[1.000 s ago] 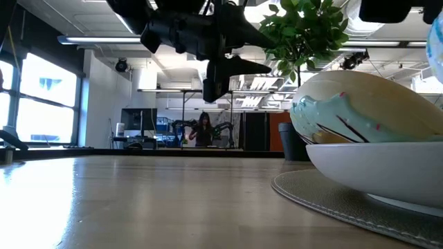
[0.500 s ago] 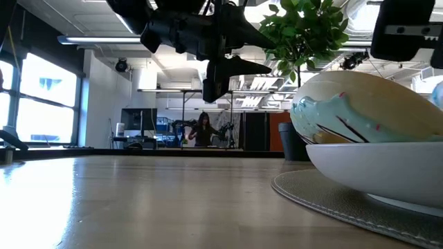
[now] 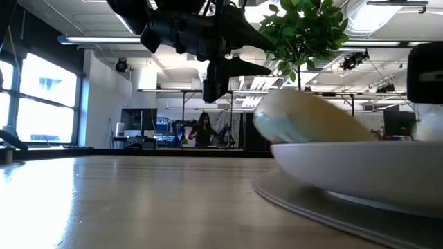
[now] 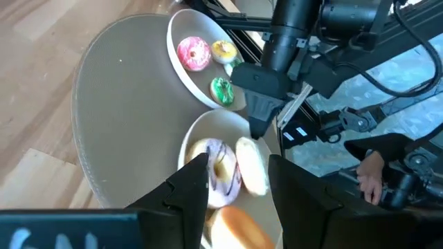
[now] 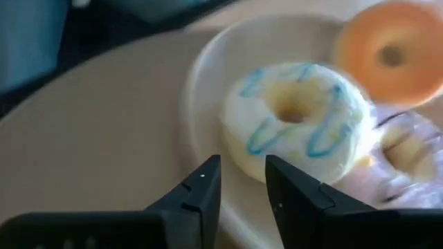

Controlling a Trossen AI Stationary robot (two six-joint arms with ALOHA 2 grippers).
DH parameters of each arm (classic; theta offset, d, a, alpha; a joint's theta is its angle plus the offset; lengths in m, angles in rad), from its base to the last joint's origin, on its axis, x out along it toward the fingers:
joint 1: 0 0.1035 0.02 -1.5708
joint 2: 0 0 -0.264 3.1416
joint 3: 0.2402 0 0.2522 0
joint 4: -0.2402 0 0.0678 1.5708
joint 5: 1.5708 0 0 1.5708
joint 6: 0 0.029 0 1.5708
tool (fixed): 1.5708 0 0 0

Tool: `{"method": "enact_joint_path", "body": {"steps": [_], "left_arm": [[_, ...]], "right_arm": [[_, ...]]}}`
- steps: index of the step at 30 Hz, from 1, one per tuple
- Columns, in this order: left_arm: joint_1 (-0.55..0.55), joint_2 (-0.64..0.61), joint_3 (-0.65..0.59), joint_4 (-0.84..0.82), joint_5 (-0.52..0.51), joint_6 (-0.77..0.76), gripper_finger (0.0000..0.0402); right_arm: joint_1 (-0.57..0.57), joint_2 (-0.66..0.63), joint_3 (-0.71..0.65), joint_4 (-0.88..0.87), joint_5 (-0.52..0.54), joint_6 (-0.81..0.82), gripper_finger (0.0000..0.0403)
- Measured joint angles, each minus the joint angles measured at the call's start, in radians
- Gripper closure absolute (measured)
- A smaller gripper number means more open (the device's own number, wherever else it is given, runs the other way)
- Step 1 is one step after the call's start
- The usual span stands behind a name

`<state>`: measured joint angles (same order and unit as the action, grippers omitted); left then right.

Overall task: Pick & Place donuts
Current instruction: Put the big white donut into the left white plate, then adjust the big blue donut

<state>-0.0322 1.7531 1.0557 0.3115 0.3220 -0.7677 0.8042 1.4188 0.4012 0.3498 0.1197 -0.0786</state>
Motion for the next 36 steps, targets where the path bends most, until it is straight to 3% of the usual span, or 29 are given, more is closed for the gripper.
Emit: {"method": "enact_joint_path", "body": {"steps": [11,19,24,29,32,36], "left_arm": [[0.000,0.000,0.000,0.000,-0.001,-0.024,0.0253],[-0.001,-0.002,0.000,-0.096,0.131,-0.031,0.0253],[-0.035,-0.002,-0.001,-0.283,0.166,-0.041,0.0253],[-0.112,-0.002,-0.001,-0.299,0.138,-0.002,0.0253],[-0.171,-0.002,-0.001,-0.319,0.037,0.074,0.0253],[-0.258,-0.002,-0.001,-0.352,-0.171,0.249,0.0256]], "right_arm": [[0.051,-0.018,0.063,-0.042,0.014,-0.046,0.0268],[0.004,-0.049,0.091,-0.002,0.360,-0.050,0.0270],[-0.086,-0.030,0.091,0.081,0.256,0.091,0.0270],[-0.173,0.005,0.092,0.207,0.180,0.077,0.0270],[-0.224,0.017,0.092,0.232,0.128,0.062,0.0270],[-0.277,0.046,0.116,0.213,0.056,0.081,0.0273]]}}
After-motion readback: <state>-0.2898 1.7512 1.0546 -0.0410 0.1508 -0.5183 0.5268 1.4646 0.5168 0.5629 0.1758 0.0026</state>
